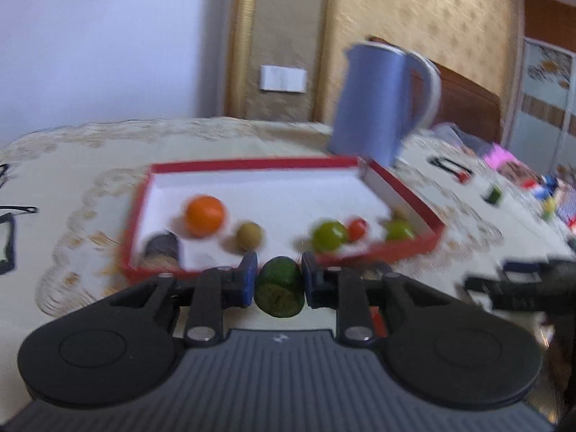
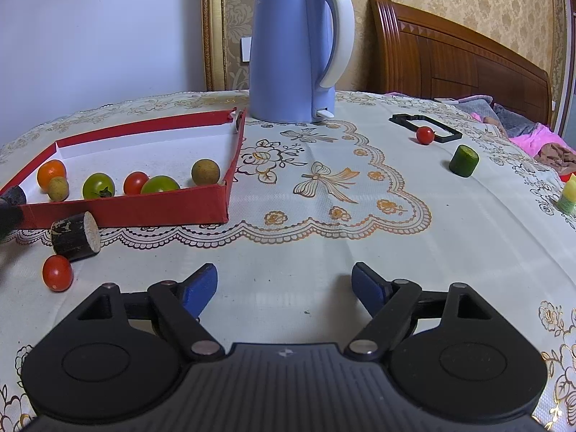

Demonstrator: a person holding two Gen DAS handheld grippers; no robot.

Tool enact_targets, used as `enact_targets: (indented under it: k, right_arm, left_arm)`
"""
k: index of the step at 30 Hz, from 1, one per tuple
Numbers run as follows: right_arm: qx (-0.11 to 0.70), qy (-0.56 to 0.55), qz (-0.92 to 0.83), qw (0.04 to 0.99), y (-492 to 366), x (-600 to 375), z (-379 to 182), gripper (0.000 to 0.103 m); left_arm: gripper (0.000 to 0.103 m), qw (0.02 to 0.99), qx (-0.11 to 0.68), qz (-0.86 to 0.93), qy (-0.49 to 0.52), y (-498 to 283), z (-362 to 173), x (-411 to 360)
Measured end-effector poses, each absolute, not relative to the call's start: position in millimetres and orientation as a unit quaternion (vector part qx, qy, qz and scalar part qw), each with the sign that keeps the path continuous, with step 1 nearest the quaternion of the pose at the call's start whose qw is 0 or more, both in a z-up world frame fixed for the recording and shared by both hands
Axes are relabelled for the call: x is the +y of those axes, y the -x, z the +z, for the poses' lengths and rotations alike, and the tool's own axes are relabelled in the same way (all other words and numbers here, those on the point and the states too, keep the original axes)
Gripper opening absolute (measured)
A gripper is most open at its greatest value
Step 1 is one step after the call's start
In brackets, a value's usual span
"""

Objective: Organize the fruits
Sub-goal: 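Carry the cucumber piece into the red box and open the left gripper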

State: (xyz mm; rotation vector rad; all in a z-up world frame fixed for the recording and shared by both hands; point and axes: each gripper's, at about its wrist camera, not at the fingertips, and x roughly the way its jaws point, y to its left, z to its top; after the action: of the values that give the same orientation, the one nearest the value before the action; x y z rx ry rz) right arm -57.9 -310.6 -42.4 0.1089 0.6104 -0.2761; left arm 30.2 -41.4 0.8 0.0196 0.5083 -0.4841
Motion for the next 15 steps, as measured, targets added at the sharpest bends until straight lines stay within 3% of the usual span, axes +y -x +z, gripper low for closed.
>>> enact_targets:
  k: [15]
  right_arm:
    - [0.299,-0.052,-0.136,0.943,58,-310,-43,0.082]
  left_arm:
    - [0.024,0.946,0.285,-0.153,-0.03,-103,-19,-44]
